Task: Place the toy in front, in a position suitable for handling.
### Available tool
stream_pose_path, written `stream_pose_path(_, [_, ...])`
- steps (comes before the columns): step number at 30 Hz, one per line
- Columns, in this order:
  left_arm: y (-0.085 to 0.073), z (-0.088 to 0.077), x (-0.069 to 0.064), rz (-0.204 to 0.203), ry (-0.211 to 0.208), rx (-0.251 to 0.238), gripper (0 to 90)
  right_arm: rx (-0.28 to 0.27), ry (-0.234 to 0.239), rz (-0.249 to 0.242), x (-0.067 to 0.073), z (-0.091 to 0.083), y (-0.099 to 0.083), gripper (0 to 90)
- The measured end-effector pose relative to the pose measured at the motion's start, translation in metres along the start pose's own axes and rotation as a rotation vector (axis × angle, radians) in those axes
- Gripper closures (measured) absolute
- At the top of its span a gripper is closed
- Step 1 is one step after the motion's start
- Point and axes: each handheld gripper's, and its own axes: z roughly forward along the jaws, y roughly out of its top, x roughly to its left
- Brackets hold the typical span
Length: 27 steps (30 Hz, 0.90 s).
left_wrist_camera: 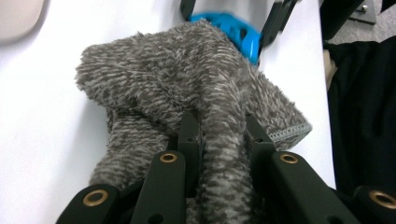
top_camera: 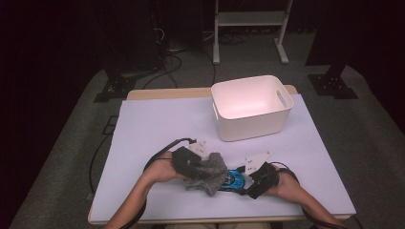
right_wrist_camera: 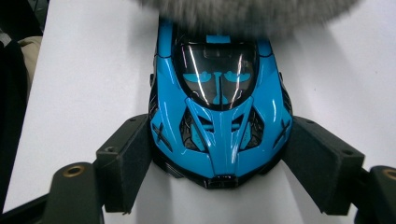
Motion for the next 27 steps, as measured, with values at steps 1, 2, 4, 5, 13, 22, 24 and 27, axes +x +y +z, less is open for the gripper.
stream_pose_path(1, [0.005,0.004,-0.001,0.010,-0.006,0.000,74.1,-0.003,0.001,-0.001,0.000,0.001,0.000,24.0])
stream_pose_path(2, [0.010,0.008,-0.001,0.023,-0.013,-0.001,74.1,-0.003,0.000,-0.008,-0.001,0.001,0.001,24.1])
stream_pose_path(4, [0.019,0.016,-0.002,0.045,-0.025,0.004,74.1,-0.002,0.001,-0.007,-0.001,0.001,0.001,24.1])
stream_pose_path(5, [0.022,0.019,-0.002,0.051,-0.030,0.004,74.1,-0.004,0.001,-0.006,-0.001,0.002,0.001,24.0])
stream_pose_path(13, [0.010,0.013,0.000,0.030,-0.033,0.002,73.8,-0.011,0.003,-0.003,0.000,0.001,0.000,24.0])
stream_pose_path(22, [-0.029,-0.015,0.005,-0.053,0.015,-0.016,73.8,-0.009,-0.002,-0.009,0.000,0.002,0.001,24.0])
stream_pose_path(24, [-0.034,-0.019,0.006,-0.059,0.023,-0.018,73.7,-0.010,-0.006,-0.003,0.001,0.003,0.002,23.9])
stream_pose_path(27, [-0.038,-0.026,0.005,-0.069,0.039,-0.024,73.6,-0.004,-0.011,0.005,0.001,0.004,0.003,21.3])
